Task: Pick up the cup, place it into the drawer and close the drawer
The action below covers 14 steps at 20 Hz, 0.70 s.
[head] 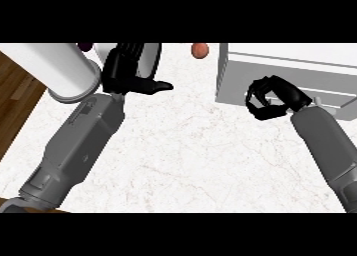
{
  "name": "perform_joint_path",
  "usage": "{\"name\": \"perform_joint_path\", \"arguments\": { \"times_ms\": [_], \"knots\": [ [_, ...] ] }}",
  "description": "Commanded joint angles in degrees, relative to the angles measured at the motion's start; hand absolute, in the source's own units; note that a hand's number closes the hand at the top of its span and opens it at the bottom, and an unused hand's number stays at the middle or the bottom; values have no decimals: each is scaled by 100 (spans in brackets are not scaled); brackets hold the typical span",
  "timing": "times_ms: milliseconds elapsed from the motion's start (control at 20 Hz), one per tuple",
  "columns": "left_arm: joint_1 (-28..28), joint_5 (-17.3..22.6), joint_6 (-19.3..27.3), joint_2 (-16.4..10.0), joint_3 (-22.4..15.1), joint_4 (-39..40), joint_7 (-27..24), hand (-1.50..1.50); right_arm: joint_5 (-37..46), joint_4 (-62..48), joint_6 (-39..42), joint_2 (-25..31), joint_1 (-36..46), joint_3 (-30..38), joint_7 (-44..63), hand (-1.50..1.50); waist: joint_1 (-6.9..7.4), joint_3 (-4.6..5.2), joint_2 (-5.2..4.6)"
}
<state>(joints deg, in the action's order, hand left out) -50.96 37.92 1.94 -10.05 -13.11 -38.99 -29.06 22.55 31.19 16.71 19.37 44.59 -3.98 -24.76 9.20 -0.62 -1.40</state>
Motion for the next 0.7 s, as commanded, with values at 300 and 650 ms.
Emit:
{"name": "perform_joint_path", "arguments": {
  "times_ms": [300, 650],
  "knots": [
    [200, 73, -354, -158, -30, -210, 134, -150, -249, -94, -83, 830, 934, 594, 448, 150, 330, 44, -143],
    [308, 77, -444, -155, -63, -333, 114, -150, -465, 103, 208, 925, 835, 691, 443, 150, 374, 41, -130]
  ]
}}
